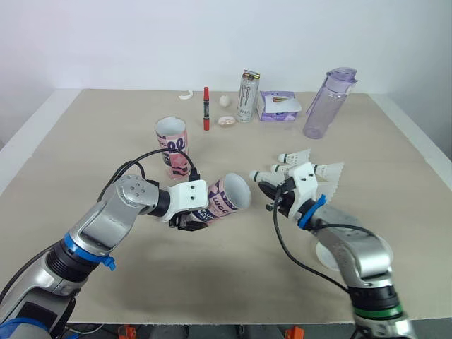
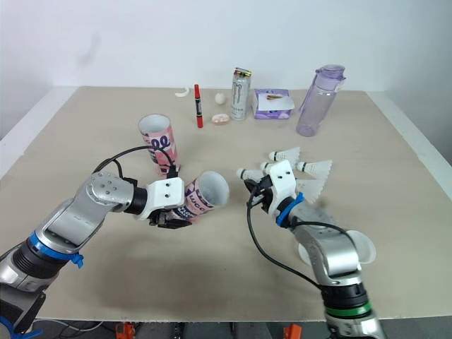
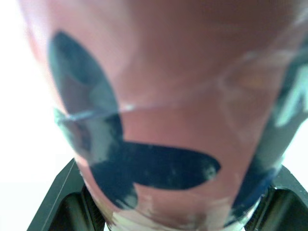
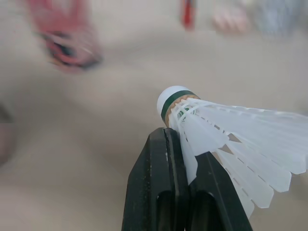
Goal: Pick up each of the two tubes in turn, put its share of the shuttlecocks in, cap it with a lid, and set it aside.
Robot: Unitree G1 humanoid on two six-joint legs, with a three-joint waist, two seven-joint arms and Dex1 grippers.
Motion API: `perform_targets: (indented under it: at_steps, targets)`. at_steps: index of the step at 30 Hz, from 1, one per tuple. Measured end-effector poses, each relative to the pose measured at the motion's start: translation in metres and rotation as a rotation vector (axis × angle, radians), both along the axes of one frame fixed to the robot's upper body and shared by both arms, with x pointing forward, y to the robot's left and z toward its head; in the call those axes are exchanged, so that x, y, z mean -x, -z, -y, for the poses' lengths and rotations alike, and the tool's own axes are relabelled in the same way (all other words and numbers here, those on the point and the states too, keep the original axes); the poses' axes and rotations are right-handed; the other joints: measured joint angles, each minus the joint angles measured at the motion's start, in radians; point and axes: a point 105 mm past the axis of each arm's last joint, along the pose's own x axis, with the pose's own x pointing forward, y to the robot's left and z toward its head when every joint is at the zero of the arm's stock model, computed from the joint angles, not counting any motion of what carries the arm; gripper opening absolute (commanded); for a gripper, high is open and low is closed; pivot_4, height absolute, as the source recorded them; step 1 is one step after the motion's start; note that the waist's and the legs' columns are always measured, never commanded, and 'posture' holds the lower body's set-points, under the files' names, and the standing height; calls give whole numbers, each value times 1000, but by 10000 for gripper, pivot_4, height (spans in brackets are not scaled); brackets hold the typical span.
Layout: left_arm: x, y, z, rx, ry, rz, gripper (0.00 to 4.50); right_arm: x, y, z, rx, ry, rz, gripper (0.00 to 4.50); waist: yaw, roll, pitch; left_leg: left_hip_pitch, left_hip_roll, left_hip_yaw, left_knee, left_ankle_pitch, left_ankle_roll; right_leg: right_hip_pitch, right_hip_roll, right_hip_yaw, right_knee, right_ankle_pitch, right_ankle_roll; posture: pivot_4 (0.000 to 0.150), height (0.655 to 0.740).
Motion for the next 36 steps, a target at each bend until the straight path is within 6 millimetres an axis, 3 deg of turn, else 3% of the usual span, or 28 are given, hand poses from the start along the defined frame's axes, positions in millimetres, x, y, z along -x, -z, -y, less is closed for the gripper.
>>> perform_targets:
  at_steps: [4,8,14,26,27,29,34,36]
  targets:
    - [0,0,0,-1,5,1,28677,21,-33,6,176,-142,157,688,0,0,0,0,0,0,0,0,0,0,0,0,0,0,0,1500,7400]
    - [-1,0,-1,0,11,0,28677,48,-67,11,504,-386,387,688,0,3,2,1,0,1,0,0,0,0,-1,0,0,0,0,1500,7400]
    - [-4,0,0,2,15,-7,28677,66,-71,-6,623,-572,509,688,0,1,1,1,0,0,1,0,0,1,0,-1,0,1,0,1500,7400]
    - [-5,0,1,9,12,-23,28677,60,-73,-36,684,-668,556,688,4,1,1,0,0,1,2,0,0,1,-2,0,0,1,0,1500,7400]
    - [-5,-1,1,8,11,-22,28677,60,-71,-37,687,-677,545,6969,3,1,1,0,0,1,2,0,0,1,-2,0,0,1,0,1500,7400]
    - [-5,-1,1,7,12,-19,28677,62,-67,-40,684,-699,532,13692,3,1,1,0,0,1,2,0,0,0,-1,0,0,1,0,1500,7400]
    - [-4,0,2,5,11,-14,28677,63,-69,-43,689,-718,524,37738,4,1,1,0,0,1,2,0,0,1,-2,0,0,1,0,1500,7400]
    - [-4,0,2,6,11,-14,28677,67,-69,-46,670,-735,516,44216,4,1,1,0,0,1,2,0,0,1,-1,0,0,1,0,1500,7400]
